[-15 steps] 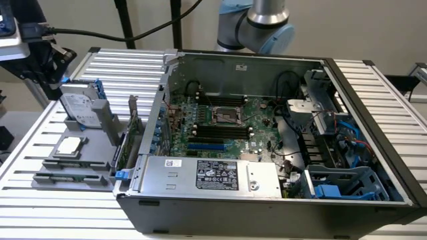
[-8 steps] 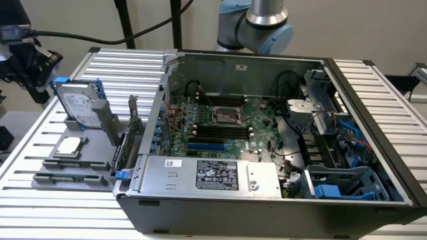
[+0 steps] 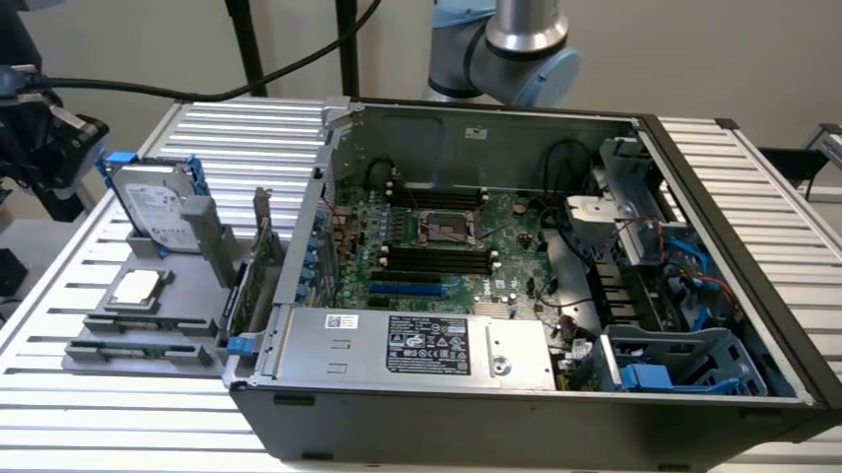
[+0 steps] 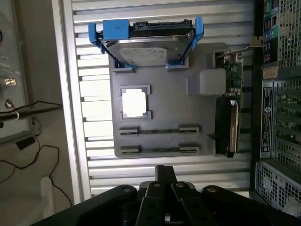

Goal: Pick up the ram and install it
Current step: 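Reach for the ram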

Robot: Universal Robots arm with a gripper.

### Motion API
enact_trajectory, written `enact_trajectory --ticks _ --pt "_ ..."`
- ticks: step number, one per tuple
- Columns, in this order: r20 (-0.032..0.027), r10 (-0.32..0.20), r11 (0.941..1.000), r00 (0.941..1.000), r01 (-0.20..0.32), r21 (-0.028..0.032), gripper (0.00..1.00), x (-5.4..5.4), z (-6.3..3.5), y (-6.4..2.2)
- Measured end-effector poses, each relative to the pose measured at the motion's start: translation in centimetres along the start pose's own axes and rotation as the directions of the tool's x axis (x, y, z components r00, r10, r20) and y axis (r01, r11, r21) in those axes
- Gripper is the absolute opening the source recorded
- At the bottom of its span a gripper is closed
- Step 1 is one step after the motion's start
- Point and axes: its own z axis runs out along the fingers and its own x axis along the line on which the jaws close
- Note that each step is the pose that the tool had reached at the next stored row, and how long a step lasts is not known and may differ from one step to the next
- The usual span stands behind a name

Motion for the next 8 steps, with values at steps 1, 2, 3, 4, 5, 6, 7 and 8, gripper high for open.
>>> enact_trajectory --ticks 1,2,3,4,5,6,7,8 --pt "0.0000 0.000 1.0000 1.0000 0.000 -0.0005 0.11 -0.03 0.03 -0.18" --pt "0.0000 0.000 1.0000 1.0000 0.000 -0.0016 0.11 -0.07 0.06 -0.32" --pt "-0.0001 -0.001 1.0000 1.0000 0.001 -0.0031 0.11 -0.13 0.08 -0.39" --pt "-0.0002 -0.002 1.0000 1.0000 0.002 -0.0049 0.11 -0.19 0.10 -0.42" --pt "-0.0004 -0.003 1.0000 1.0000 0.003 -0.0077 0.11 -0.23 0.11 -0.44" --pt "-0.0005 -0.005 0.9999 1.0000 0.005 -0.0120 0.11 -0.24 0.14 -0.45" --pt "-0.0007 -0.006 0.9998 1.0000 0.006 -0.0166 0.11 -0.24 0.17 -0.46" --pt "-0.0012 -0.007 0.9997 1.0000 0.007 -0.0231 0.11 -0.24 0.17 -0.47"
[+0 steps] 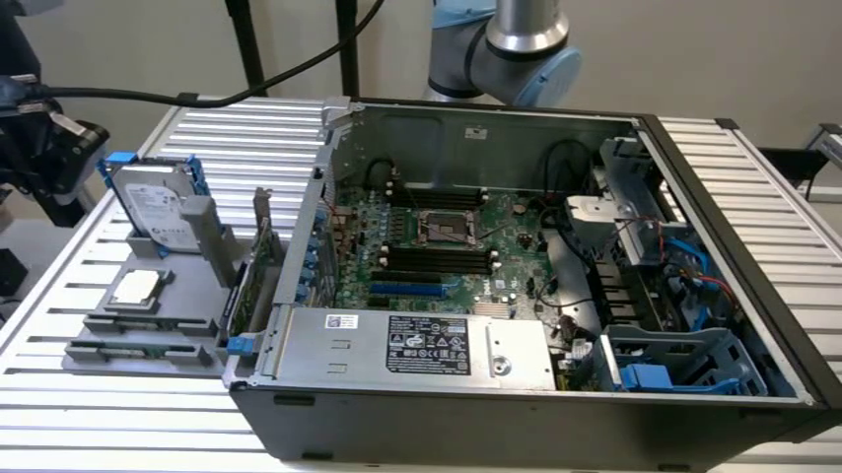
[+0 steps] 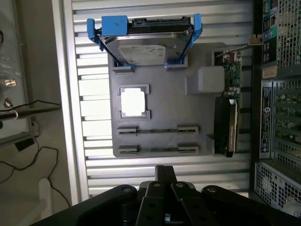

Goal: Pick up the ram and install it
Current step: 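Reach for the ram, then pick up the ram and move it above insertion slot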

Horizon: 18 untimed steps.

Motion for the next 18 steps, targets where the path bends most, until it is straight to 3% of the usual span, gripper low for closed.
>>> enact_trajectory --ticks 4,15,18 --pt "-0.0003 0.000 1.0000 1.0000 0.000 -0.0049 0.11 0.00 0.00 0.00" --pt "-0.0005 -0.001 1.0000 1.0000 0.001 -0.0077 0.11 0.00 0.00 -0.01" --pt "0.0006 -0.043 0.9991 0.9991 0.043 -0.0070 0.11 -0.01 0.00 -0.02"
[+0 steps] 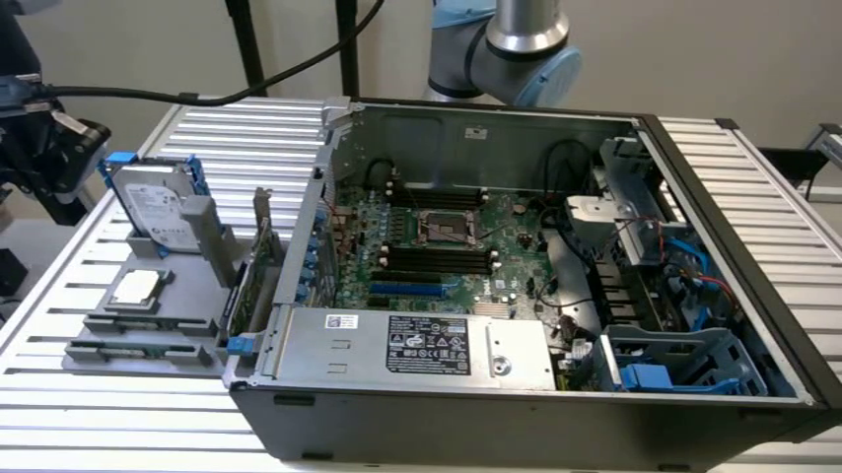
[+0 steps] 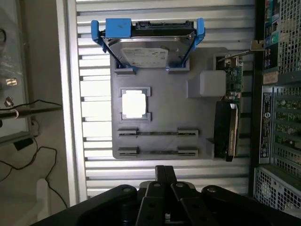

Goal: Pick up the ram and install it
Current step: 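Pick up the ram and move it above insertion slot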

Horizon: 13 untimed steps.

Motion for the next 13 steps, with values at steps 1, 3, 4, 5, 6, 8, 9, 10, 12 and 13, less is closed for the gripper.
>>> enact_trajectory --ticks 1,3,4,5,6,8,9,10,12,13 --pt "0.0004 -0.019 0.9998 0.9998 0.019 0.0003 0.11 0.00 0.00 0.00" --pt "0.0011 -0.055 0.9985 0.9985 0.055 0.0009 0.11 0.00 0.01 0.01" --pt "0.0014 -0.073 0.9973 0.9973 0.073 0.0012 0.11 0.00 0.01 0.01" --pt "0.0016 -0.091 0.9958 0.9958 0.091 0.0016 0.11 0.00 0.01 0.00" --pt "0.0019 -0.109 0.9940 0.9940 0.109 0.0019 0.11 0.00 0.01 0.01" --pt "0.0025 -0.145 0.9894 0.9894 0.145 0.0026 0.11 0.00 0.02 0.01" --pt "0.0028 -0.164 0.9865 0.9865 0.164 0.0029 0.11 0.00 0.02 0.01" --pt "0.0030 -0.181 0.9834 0.9834 0.181 0.0032 0.11 0.00 0.02 0.01" --pt "0.0036 -0.217 0.9761 0.9761 0.217 0.0039 0.11 0.00 0.03 0.01" --pt "0.0038 -0.235 0.9721 0.9721 0.235 0.0043 0.11 0.00 0.03 0.01"
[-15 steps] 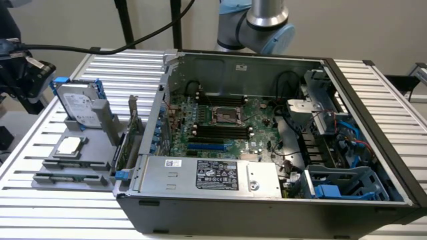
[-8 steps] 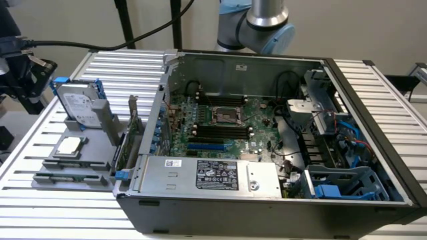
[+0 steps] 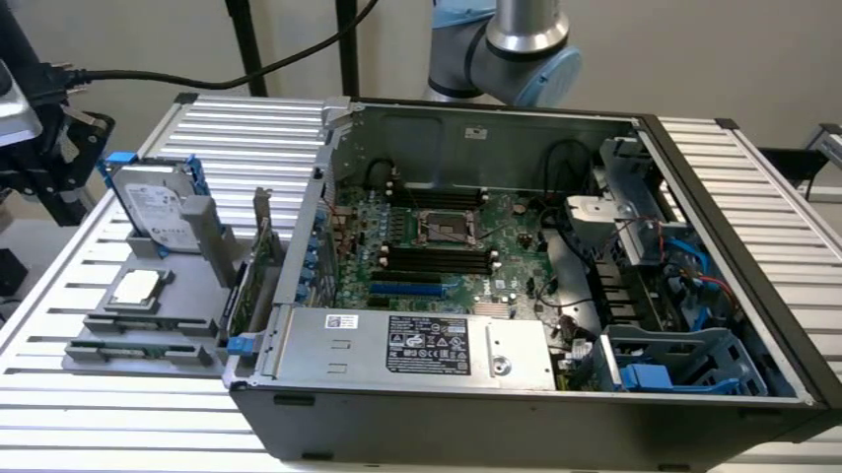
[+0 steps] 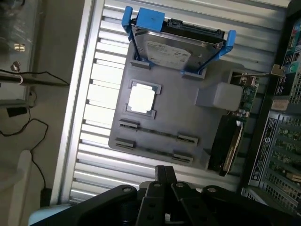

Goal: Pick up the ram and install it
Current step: 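Pick up the ram and move it above insertion slot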

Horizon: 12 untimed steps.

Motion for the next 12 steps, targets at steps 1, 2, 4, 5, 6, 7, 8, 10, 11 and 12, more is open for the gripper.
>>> enact_trajectory --ticks 1,2,4,5,6,7,8,10,11,12 --pt "0.0004 -0.019 0.9998 0.9998 0.019 0.0002 0.11 0.00 0.01 0.00" --pt "0.0008 -0.036 0.9993 0.9993 0.036 0.0005 0.11 0.00 0.01 0.00" --pt "0.0014 -0.072 0.9974 0.9974 0.072 0.0011 0.11 0.00 0.02 0.00" --pt "0.0017 -0.091 0.9959 0.9959 0.091 0.0014 0.11 0.00 0.02 0.00" --pt "0.0020 -0.109 0.9941 0.9941 0.109 0.0018 0.11 0.00 0.02 0.00" --pt "0.0024 -0.128 0.9918 0.9918 0.128 0.0021 0.11 0.00 0.03 0.00" --pt "0.0026 -0.146 0.9893 0.9893 0.146 0.0025 0.11 0.00 0.03 0.00" --pt "0.0031 -0.182 0.9834 0.9834 0.182 0.0032 0.11 0.00 0.04 0.00" --pt "0.0034 -0.199 0.9800 0.9800 0.199 0.0035 0.11 0.00 0.05 0.00" --pt "0.0036 -0.217 0.9762 0.9762 0.217 0.0038 0.11 0.00 0.06 0.00"
